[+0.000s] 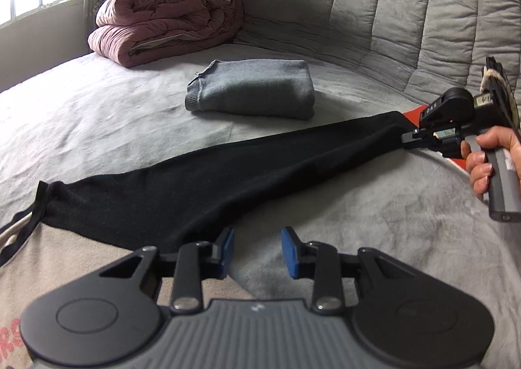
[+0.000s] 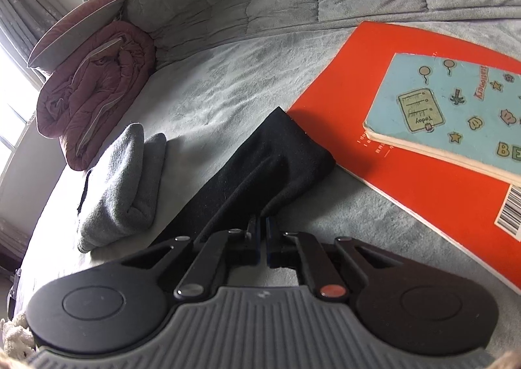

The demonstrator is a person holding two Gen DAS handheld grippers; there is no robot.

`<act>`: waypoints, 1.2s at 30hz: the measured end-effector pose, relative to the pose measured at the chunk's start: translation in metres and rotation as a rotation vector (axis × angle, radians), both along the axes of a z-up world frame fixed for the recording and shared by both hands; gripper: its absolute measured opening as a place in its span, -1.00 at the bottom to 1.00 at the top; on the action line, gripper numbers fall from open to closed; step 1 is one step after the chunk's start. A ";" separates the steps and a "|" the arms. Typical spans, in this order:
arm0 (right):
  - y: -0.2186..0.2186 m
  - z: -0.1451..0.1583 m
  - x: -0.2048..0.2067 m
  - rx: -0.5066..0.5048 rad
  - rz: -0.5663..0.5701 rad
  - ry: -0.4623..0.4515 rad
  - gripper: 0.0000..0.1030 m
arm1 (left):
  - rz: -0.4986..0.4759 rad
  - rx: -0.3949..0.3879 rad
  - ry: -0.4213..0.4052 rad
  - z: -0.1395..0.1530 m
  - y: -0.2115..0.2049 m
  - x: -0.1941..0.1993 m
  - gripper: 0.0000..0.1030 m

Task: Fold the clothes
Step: 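Stretch the black sleeve taut between the right gripper and the left gripper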

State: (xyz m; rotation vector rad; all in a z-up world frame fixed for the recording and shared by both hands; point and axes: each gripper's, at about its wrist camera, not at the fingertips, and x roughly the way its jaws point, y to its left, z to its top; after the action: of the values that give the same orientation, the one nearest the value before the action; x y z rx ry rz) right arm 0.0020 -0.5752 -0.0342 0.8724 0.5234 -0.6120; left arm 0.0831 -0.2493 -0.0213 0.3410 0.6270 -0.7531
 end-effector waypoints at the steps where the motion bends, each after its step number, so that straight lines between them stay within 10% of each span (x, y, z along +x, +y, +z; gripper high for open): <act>1: 0.000 0.003 -0.001 -0.004 -0.001 -0.010 -0.92 | 0.006 0.031 -0.025 -0.003 -0.003 -0.001 -0.37; 9: -0.008 0.008 -0.005 -0.006 -0.004 -0.035 -0.93 | 0.047 0.106 -0.080 -0.017 -0.006 0.004 -0.46; 11: -0.011 0.008 -0.005 -0.002 -0.004 -0.047 -0.94 | 0.078 0.142 -0.109 -0.020 -0.008 0.005 -0.87; 16: -0.016 0.010 -0.005 -0.010 -0.013 -0.073 -0.94 | 0.079 0.027 -0.007 -0.003 0.007 0.016 -0.96; 22: -0.026 0.007 -0.007 0.014 -0.038 -0.072 -0.94 | 0.100 -0.315 0.347 0.009 0.057 0.056 -0.97; 24: -0.027 0.006 -0.006 0.013 -0.035 -0.055 -0.94 | 0.080 -0.323 0.413 0.001 0.059 0.063 -0.96; 36: -0.033 0.014 -0.011 -0.010 -0.038 0.015 -0.73 | -0.036 -0.279 0.363 0.012 0.047 0.059 -0.46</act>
State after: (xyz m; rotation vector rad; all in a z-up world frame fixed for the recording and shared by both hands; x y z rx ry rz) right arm -0.0094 -0.6078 -0.0202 0.8709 0.5181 -0.6562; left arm 0.1424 -0.2021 -0.0098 -0.0444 0.8458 -0.9336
